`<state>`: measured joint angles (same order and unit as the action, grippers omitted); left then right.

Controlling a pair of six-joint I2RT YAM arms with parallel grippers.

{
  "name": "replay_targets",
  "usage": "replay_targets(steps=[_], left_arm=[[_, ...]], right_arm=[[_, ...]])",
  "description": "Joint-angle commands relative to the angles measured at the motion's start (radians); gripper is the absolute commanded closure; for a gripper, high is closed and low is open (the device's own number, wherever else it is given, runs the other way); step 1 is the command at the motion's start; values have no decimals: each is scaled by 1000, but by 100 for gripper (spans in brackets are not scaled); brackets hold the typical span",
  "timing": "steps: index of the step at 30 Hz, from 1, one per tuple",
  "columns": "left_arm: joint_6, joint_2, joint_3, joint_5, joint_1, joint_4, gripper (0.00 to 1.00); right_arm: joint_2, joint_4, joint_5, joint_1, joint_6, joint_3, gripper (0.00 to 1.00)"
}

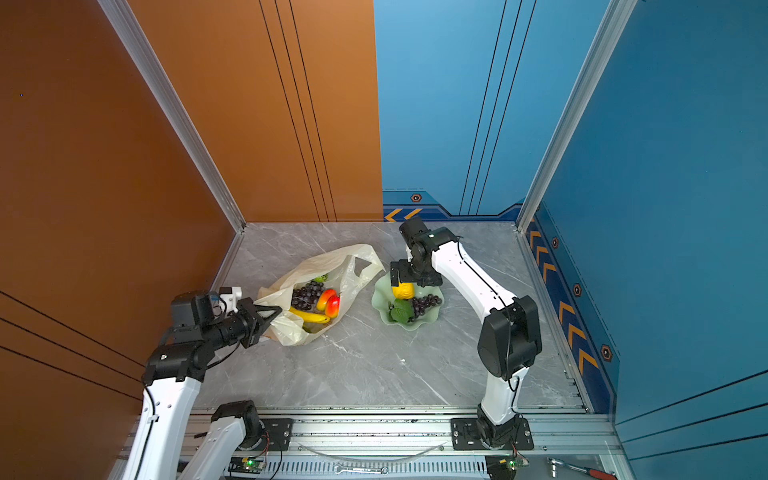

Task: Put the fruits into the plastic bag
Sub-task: 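Move the right gripper back over the yellow fruit on the plate, then lower the right gripper onto the yellow fruit and close on it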

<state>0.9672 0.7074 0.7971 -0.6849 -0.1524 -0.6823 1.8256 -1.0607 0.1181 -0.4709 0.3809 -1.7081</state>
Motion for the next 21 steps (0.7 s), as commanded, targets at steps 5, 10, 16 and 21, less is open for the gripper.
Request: replay_targets(steps=[5, 10, 16, 21], left_arm=[[-40, -24, -30, -1, -16, -28, 100], [-47, -30, -48, -5, -22, -35, 100], [-56, -28, -47, -13, -36, -37, 100], [-62, -23, -36, -22, -53, -39, 100]], right_arm=[[33, 33, -1, 2, -14, -5, 0], [62, 44, 6, 2, -14, -11, 0], [101, 44, 2, 3, -16, -41, 0], [131, 45, 0, 8, -19, -58, 0]])
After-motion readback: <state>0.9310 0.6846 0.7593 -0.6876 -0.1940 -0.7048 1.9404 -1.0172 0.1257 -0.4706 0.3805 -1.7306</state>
